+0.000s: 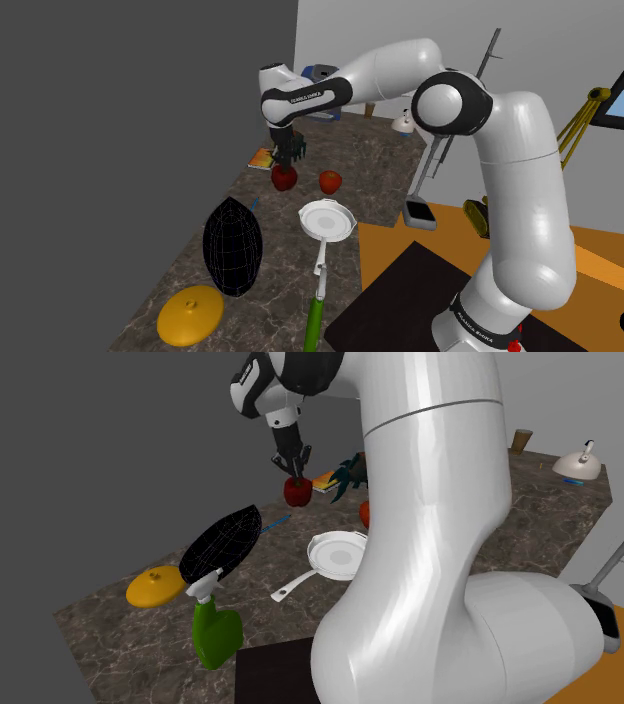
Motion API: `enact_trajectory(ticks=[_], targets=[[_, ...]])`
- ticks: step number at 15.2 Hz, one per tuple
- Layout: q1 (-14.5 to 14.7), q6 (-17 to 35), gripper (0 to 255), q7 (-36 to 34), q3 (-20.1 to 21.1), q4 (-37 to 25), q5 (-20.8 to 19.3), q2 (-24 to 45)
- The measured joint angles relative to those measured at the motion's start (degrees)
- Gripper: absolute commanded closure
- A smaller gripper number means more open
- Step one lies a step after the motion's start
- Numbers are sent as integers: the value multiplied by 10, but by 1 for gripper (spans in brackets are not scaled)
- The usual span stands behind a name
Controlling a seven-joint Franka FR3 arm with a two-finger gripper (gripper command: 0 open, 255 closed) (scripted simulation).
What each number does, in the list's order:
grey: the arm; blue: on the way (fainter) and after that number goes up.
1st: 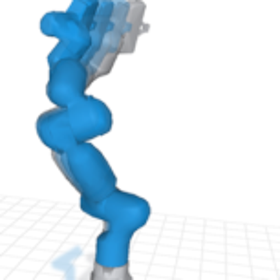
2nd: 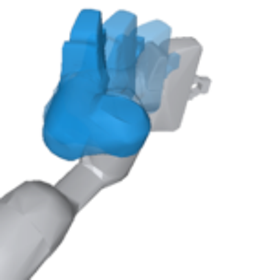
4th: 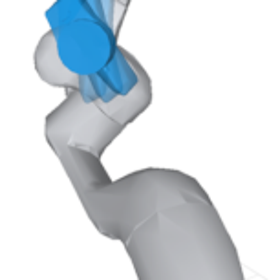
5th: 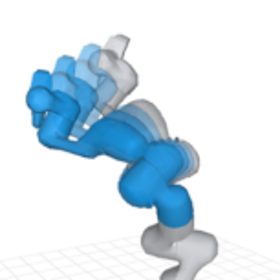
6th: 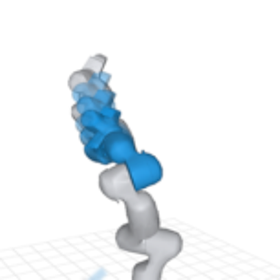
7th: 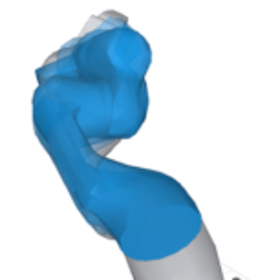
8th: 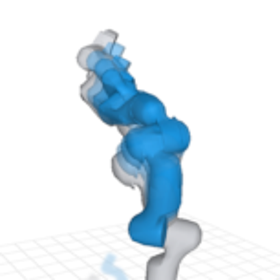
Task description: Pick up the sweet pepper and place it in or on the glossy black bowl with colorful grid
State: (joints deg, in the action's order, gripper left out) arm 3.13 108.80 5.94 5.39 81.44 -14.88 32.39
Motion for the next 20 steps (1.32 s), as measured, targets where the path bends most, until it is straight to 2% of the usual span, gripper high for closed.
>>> enact_trajectory(ticks=[4, 6, 10, 20], targets=[[-1, -26, 255, 7, 0, -20, 3, -7], [10, -42, 255, -3, 4, -34, 3, -6], [43, -62, 255, -42, 15, -39, 3, -13], [136, -148, 255, -135, 40, -150, -1, 31]])
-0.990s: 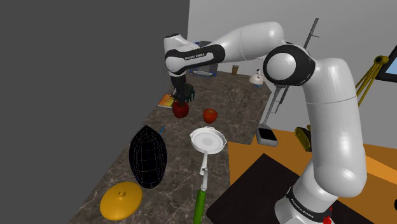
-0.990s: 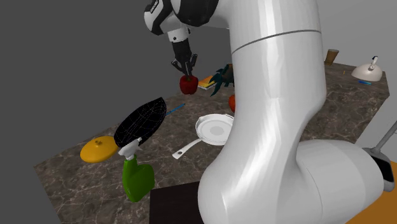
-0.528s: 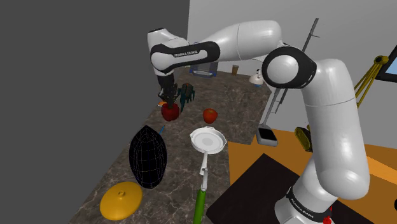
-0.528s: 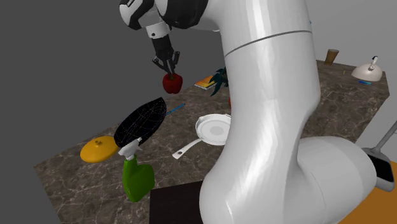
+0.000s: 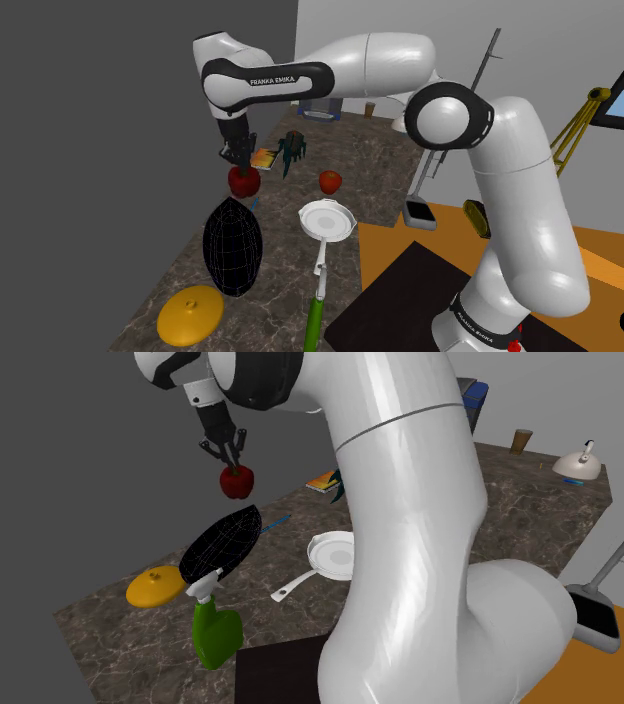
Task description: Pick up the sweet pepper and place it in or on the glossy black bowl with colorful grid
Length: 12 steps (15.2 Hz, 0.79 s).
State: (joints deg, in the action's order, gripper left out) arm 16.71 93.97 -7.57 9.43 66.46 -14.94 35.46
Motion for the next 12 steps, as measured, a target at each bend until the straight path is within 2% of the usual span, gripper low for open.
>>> enact_trajectory(ticks=[5, 12], targets=[[53, -73, 255, -34, 6, -129, -5, 63], [55, -36, 255, -48, 7, -96, -6, 69]])
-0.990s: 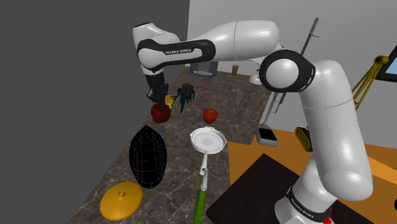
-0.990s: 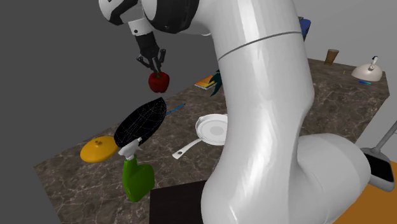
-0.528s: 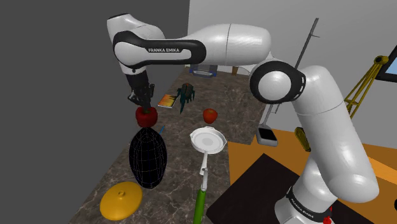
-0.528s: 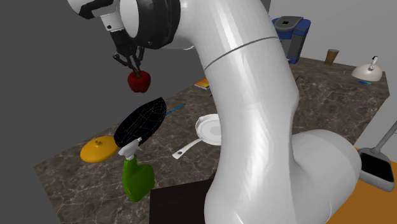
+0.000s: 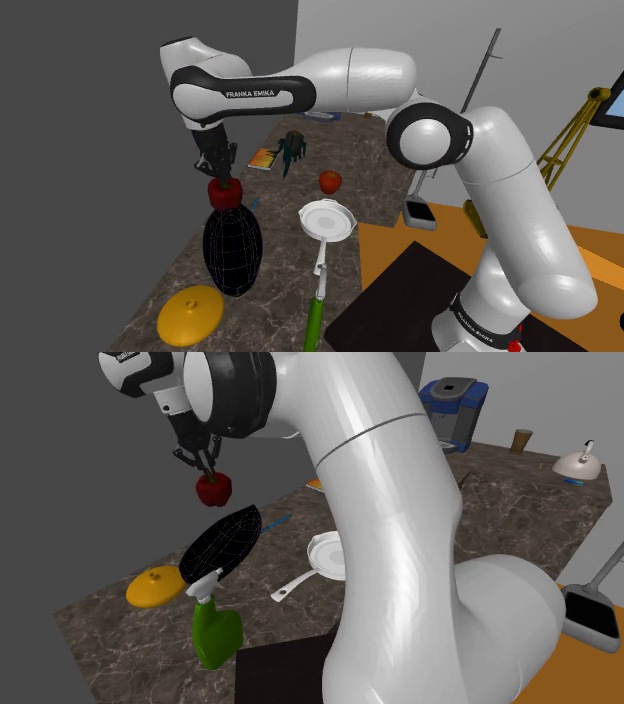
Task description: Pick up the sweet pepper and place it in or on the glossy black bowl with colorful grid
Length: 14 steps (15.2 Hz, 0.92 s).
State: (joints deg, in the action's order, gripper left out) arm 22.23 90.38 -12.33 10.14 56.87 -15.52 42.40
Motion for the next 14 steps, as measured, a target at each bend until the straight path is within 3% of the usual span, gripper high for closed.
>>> enact_trajectory(ticks=[14], targets=[[-9, 103, 255, -19, -1, 101, -4, 5]])
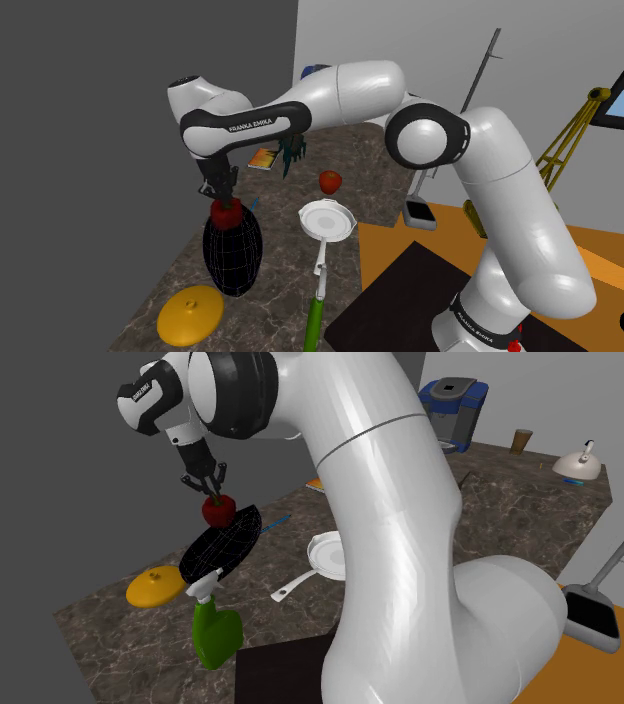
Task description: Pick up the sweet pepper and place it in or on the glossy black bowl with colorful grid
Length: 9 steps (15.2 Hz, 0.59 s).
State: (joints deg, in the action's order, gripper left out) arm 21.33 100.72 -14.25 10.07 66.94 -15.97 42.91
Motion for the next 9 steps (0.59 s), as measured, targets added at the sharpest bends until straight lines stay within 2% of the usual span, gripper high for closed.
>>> enact_trajectory(ticks=[4, 9], targets=[[0, 21, 255, -4, -1, 13, -2, 9], [0, 24, 255, -5, -1, 13, -2, 11]])
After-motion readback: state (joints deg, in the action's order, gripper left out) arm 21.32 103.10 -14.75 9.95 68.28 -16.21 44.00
